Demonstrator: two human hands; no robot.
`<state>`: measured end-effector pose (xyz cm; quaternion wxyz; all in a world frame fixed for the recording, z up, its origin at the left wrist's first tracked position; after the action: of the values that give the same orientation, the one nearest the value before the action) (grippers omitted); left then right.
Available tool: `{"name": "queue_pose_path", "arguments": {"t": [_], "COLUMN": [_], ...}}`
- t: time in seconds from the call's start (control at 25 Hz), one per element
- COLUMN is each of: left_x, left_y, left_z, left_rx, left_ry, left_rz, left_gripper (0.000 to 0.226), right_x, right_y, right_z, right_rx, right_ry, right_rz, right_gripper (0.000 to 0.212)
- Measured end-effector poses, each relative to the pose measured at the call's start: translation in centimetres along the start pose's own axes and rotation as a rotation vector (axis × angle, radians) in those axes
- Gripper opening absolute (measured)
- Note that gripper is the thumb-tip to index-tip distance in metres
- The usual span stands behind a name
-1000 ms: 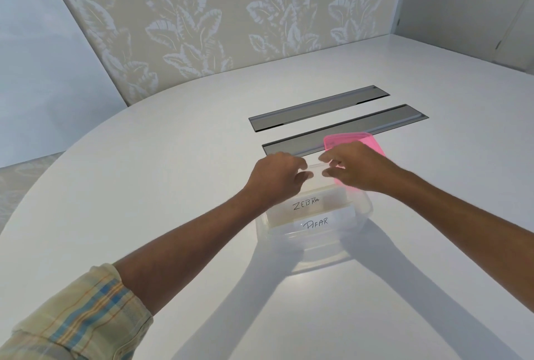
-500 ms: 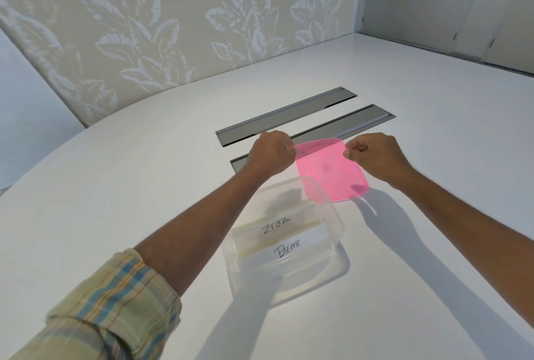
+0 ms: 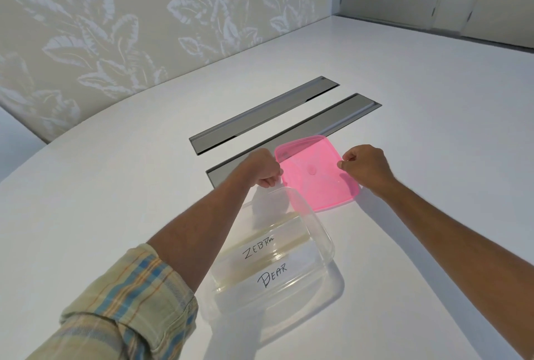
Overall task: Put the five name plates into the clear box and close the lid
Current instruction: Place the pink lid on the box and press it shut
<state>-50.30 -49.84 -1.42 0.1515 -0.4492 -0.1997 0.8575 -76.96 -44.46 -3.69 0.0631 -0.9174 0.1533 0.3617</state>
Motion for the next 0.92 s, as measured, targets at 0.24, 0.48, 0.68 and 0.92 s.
{"name": "queue_pose_path", "arguments": {"t": [0.24,0.48,0.68,0.92], "left_x": [0.9,-0.1,-2.4,-4.3], "left_y": [0.4,0.8,-1.3,-5.9], "left_z": [0.1,0.4,2.3,2.9], "left_rx": [-0.054,0.004,0.027,0.108], "left_ry": [-0.100,-0.231,-0.348,-0.595], "left_rz": [-0.030,0.038,0.086,0.072], "left_gripper": [0.018,0.013,0.015,0.053], "right_x": [0.8,-0.8,-4.7,-8.7], "right_y": [0.3,0.2,-0.6,-3.8], "right_z": [0.9,-0.2,-3.0,-8.1], "right_rx": [0.012,-0.034,-0.097,-0.189], "right_ry": [-0.082,-0.027,0.173,0.420], "right_rz": [0.014,0.082,0.202,0.176], "right_gripper": [0.007,0.012,0.019,0.046]}}
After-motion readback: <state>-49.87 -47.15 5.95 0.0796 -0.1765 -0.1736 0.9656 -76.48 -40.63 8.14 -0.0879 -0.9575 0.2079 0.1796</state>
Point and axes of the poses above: each hand's wrist, its own y-axis towards the middle knuckle, its own x-axis out of the palm, z = x × y, the point moved 5 cm from there along y, towards the middle knuckle, and after that the axes turned 3 degrees about y, right-handed, at the moved point
